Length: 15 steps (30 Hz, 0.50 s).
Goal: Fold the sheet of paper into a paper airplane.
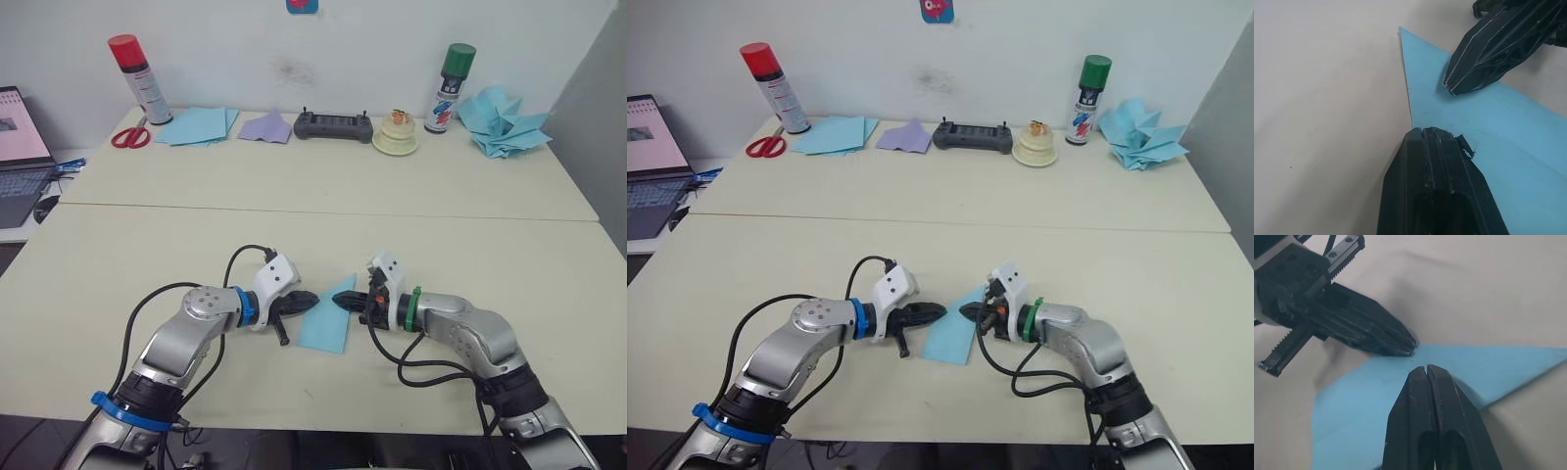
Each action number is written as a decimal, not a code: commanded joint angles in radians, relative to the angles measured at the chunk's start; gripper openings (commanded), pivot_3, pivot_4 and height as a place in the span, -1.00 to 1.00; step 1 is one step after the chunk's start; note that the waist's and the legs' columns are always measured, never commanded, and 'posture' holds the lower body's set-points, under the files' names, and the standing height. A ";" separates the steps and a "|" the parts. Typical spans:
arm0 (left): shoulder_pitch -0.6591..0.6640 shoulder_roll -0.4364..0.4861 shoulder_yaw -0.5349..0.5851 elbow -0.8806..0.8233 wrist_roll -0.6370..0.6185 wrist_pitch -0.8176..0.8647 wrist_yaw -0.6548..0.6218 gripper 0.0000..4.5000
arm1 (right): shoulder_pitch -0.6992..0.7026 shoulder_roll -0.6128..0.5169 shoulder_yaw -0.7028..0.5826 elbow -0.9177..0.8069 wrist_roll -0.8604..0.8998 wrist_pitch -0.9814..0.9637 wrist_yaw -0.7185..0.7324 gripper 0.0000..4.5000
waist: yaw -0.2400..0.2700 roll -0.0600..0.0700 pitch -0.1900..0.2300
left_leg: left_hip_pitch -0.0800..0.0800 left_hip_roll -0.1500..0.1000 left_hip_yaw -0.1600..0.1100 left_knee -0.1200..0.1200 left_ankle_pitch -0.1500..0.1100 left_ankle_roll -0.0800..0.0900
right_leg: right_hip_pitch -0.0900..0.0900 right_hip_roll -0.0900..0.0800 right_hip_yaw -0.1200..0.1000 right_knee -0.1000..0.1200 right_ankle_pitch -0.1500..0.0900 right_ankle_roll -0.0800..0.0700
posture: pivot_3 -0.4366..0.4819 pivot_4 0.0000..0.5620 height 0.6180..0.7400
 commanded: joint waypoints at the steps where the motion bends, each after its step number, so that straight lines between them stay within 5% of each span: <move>1: -0.008 -0.005 -0.034 0.026 0.044 -0.037 -0.007 -1.00 | -0.006 -0.011 0.028 -0.031 -0.061 -0.104 0.035 -0.99 | 0.000 0.000 0.000 | 0.000 0.000 0.000 0.000 0.000 0.000 | 0.000 0.000 0.000 0.000 0.000 0.000 | -0.05 -0.47 1.00; 15: -0.042 -0.060 -0.070 0.034 0.094 -0.063 -0.016 -1.00 | 0.039 -0.022 0.034 0.120 -0.187 -0.225 0.034 -0.99 | 0.008 0.000 0.000 | 0.003 0.000 -0.001 0.001 0.000 0.000 | 0.005 0.000 -0.001 0.000 0.000 0.000 | -0.05 -0.47 1.00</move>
